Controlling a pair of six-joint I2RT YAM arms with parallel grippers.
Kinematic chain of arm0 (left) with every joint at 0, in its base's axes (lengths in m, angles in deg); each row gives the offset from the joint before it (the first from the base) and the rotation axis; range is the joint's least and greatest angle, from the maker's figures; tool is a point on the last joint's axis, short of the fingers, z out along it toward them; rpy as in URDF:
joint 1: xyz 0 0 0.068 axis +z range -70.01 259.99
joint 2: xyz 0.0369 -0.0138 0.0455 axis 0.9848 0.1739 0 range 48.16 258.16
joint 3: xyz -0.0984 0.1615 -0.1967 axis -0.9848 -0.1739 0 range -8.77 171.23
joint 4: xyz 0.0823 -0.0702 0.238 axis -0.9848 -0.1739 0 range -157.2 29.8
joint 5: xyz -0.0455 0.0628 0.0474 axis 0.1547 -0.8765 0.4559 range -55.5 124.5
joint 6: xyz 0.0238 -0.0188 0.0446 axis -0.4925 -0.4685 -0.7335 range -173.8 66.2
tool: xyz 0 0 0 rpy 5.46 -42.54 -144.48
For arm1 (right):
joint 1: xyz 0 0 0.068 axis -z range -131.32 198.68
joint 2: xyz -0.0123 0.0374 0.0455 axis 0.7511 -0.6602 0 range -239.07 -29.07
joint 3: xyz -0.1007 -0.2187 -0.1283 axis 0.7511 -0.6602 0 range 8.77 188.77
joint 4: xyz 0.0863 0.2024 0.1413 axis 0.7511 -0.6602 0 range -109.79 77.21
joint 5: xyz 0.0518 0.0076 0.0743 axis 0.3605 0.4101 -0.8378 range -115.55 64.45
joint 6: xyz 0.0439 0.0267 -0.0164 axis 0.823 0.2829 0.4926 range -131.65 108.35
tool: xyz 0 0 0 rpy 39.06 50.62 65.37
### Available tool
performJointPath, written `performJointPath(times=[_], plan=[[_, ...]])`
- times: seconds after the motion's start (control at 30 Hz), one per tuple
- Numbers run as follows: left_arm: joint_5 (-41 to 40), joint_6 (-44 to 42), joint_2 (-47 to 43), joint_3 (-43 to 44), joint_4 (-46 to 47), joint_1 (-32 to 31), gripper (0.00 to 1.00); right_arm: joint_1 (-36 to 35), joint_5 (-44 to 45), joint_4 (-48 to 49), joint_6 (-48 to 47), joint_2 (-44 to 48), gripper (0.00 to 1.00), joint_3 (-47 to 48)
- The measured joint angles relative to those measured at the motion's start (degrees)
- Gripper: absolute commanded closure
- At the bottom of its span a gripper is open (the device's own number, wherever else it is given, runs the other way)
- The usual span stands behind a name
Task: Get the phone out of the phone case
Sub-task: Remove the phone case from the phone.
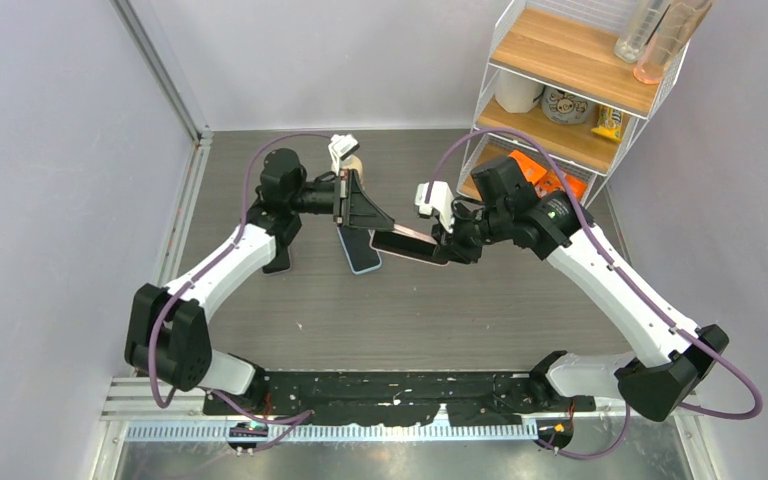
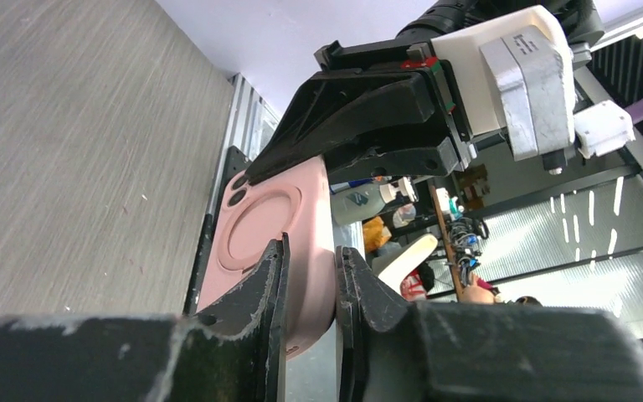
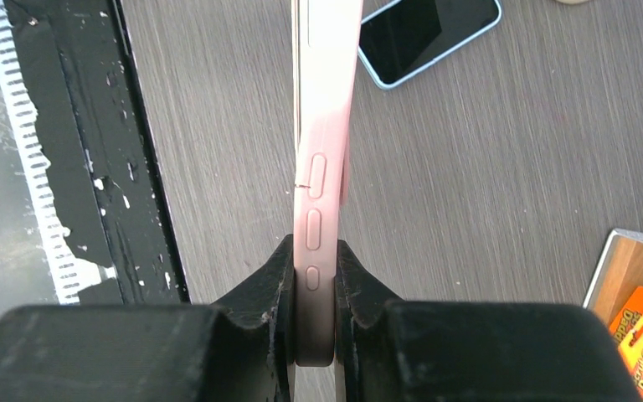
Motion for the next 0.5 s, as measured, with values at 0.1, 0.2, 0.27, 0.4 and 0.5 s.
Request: performJointPath(times=[0.1,0.2,0.27,0.4,0.5], plan=[[0.0,1.03,1.11,0.0,0.0,-0.37,1.0,-0.02,1.29,-0.87,-1.16,0.0,0.95,0.0],[0.07,1.77,1.99,0.0,-0.02,-0.61,1.0,-0.24,2.34,-1.49,-2.34,0.0,0.95,0.0],[0.2,2.05,2.36,0.0,-0.07,-0.74,1.0,-0.37,2.75,-1.81,-3.06,0.0,0.95,0.0],[0.35,2.86,3.08,0.0,-0.09,-0.87,1.0,-0.44,3.17,-2.32,-4.31,0.0,0.95,0.0],[0.9,2.93,3.76,0.02,-0.07,-1.01,1.0,-0.55,3.41,-2.97,-5.09,-0.02,0.95,0.0]])
